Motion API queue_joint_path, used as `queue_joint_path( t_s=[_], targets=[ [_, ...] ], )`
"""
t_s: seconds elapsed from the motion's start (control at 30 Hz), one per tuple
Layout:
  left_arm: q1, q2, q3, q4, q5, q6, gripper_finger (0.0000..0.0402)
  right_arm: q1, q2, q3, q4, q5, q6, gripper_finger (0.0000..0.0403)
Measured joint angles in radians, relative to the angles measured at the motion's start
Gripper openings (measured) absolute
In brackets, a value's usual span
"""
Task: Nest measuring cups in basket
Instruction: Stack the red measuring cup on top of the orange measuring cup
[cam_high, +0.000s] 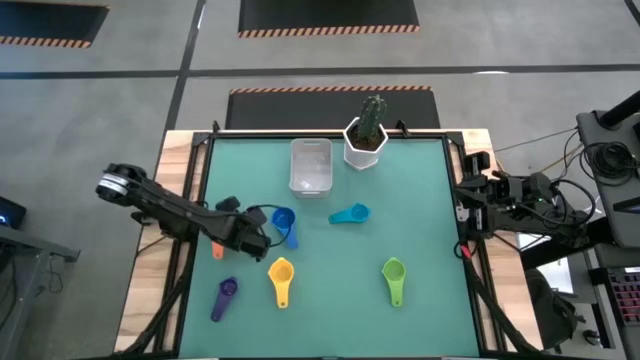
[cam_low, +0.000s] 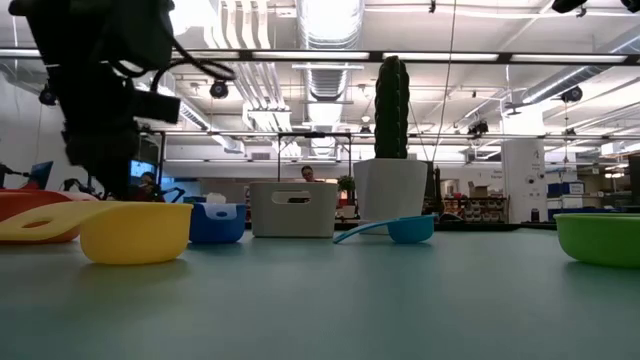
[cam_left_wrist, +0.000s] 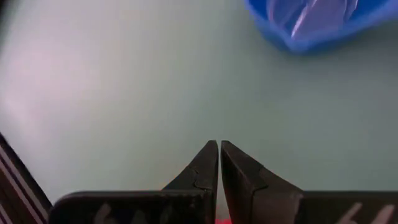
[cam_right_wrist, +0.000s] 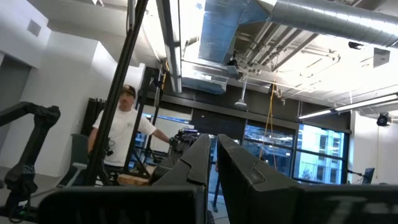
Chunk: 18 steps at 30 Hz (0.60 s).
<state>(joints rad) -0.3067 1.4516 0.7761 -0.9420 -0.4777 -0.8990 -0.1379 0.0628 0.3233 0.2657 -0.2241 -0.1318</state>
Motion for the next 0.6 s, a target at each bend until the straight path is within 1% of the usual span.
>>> queue_joint_path(
  t_s=[0.2,0.37,0.53,0.6],
  targets=[
    [-0.028,0.007,0.001,0.001,0.138,-0.002,0.0,0.0,0.0,0.0,0.0,0.0,-0.002,0.0018],
    [-0.063,0.006,0.02,-0.021,0.207,-0.034,0.0,0.0,0.0,0.0,0.0,0.0,0.0,0.0018],
    [-0.108,0.006,0.04,-0.086,0.312,-0.085,0.0,0.0,0.0,0.0,0.0,0.0,0.0,0.0018],
    [-0.131,0.005,0.051,-0.117,0.339,-0.122,0.0,0.0,0.0,0.0,0.0,0.0,0.0,0.0018]
  ],
)
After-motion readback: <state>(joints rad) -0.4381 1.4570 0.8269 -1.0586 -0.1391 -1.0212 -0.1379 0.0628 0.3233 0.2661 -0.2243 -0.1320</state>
